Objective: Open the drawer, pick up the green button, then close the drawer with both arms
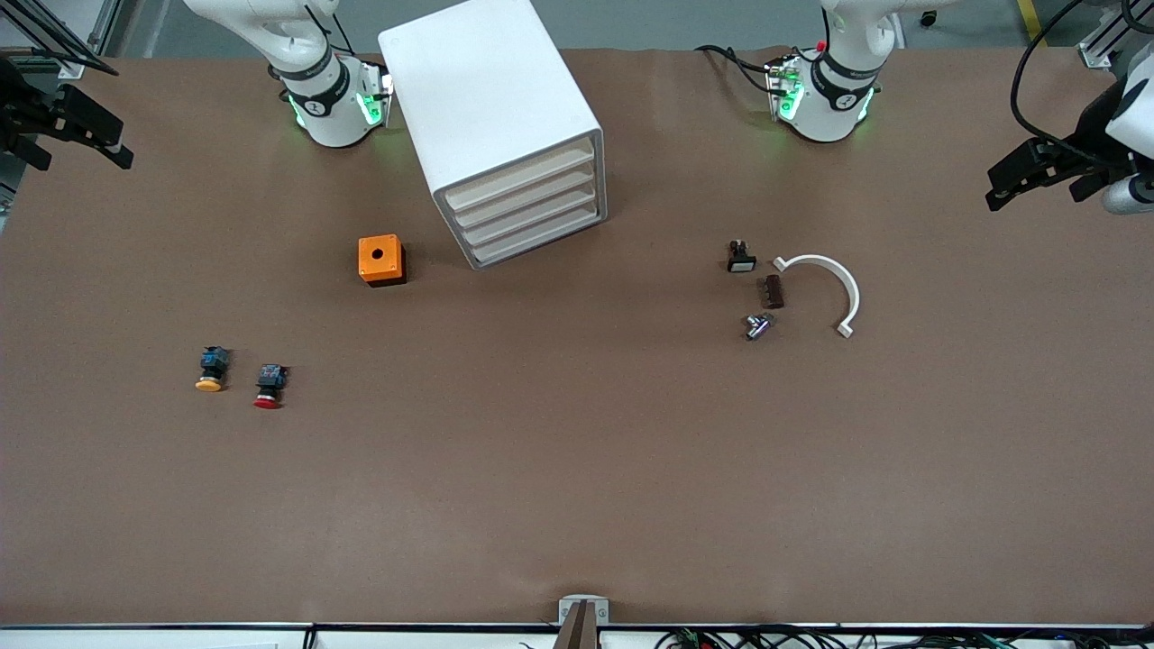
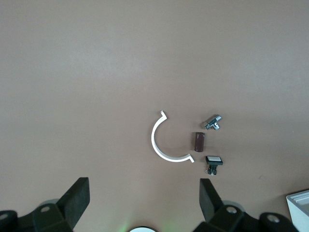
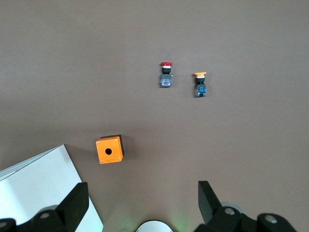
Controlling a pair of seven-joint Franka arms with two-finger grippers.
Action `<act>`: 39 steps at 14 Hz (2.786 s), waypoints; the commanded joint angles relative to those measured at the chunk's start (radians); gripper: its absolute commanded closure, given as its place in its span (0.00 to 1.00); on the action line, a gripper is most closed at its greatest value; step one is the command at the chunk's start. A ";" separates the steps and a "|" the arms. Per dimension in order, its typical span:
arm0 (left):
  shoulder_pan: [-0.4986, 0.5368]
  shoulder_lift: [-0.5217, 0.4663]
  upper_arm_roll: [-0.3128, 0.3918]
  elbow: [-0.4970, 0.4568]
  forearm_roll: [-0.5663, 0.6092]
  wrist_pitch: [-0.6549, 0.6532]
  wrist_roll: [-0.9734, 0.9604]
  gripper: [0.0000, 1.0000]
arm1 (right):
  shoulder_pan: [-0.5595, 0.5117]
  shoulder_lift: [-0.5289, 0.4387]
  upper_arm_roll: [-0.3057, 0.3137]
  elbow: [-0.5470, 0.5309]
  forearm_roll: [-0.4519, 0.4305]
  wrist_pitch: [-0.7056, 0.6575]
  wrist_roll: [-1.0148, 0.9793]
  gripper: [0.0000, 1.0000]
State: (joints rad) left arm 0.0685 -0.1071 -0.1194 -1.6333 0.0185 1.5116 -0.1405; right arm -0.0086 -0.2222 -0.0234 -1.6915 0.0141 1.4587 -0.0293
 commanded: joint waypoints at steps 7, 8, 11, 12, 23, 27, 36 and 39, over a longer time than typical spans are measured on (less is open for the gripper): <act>0.007 0.033 -0.002 0.023 -0.005 -0.027 0.015 0.00 | 0.001 0.015 0.005 0.026 -0.011 -0.015 0.009 0.00; 0.004 0.059 -0.002 0.023 -0.003 -0.027 0.016 0.00 | 0.001 0.015 0.005 0.026 -0.011 -0.015 0.009 0.00; 0.002 0.138 -0.002 0.023 -0.012 0.005 0.001 0.00 | 0.002 0.015 0.007 0.026 -0.011 -0.015 0.009 0.00; 0.002 0.168 -0.002 0.021 -0.014 0.024 -0.001 0.00 | 0.004 0.017 0.007 0.026 -0.011 -0.015 0.009 0.00; -0.145 0.503 -0.077 0.010 -0.026 0.301 -0.569 0.00 | 0.015 0.026 0.008 0.027 -0.011 -0.015 0.009 0.00; -0.254 0.613 -0.077 0.021 -0.057 0.354 -0.870 0.00 | 0.015 0.026 0.008 0.027 -0.013 -0.014 0.009 0.00; -0.504 0.805 -0.078 0.050 -0.138 0.352 -1.704 0.00 | 0.018 0.027 0.008 0.027 -0.011 -0.011 0.009 0.00; -0.584 0.834 -0.069 0.052 -0.363 0.370 -1.807 0.00 | 0.019 0.027 0.008 0.030 -0.011 -0.011 0.009 0.00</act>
State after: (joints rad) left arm -0.4690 0.7088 -0.2041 -1.6070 -0.2350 1.8729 -1.8744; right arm 0.0005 -0.2065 -0.0135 -1.6880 0.0141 1.4591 -0.0293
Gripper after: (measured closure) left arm 0.000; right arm 0.000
